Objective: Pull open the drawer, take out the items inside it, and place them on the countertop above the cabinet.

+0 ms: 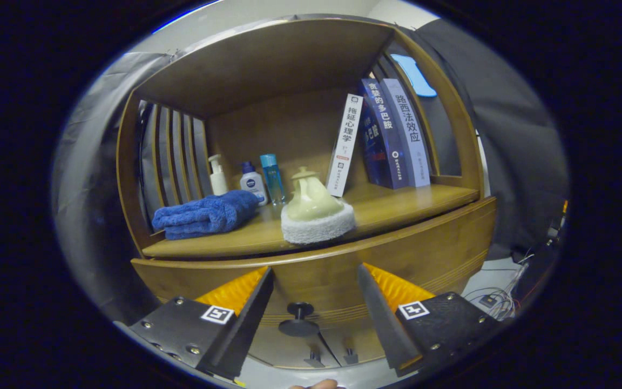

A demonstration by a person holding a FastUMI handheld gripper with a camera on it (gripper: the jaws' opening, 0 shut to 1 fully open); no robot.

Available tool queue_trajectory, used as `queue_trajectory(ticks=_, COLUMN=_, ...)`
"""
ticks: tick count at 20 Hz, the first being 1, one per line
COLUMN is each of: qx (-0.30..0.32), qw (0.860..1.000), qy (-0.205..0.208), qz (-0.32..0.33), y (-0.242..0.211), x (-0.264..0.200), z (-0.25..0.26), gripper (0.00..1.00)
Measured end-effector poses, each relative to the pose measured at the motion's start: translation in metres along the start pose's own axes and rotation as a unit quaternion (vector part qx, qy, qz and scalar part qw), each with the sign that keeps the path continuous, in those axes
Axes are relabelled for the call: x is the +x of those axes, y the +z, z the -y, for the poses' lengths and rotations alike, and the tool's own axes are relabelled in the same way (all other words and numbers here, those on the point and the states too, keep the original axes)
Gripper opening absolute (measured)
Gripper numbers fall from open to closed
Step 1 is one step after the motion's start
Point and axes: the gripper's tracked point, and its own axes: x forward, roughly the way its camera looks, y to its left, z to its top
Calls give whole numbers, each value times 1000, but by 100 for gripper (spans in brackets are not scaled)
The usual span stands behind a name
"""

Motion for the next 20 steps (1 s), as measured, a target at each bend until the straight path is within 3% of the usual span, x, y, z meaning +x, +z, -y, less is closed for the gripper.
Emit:
queue_trajectory(ticks=12, qx=30, qw=1000, qy=-4, qz=-6, y=-1, x=14, z=-2, gripper=95)
queue_trajectory(ticks=15, qx=12, qw=1000, qy=-22, qz=-18, y=-1, x=7, z=-6, gripper=95)
queue_trajectory(ticks=20, qx=-26, qw=1000, qy=-9, qz=11, y=44, x=-17, z=-44, gripper=95)
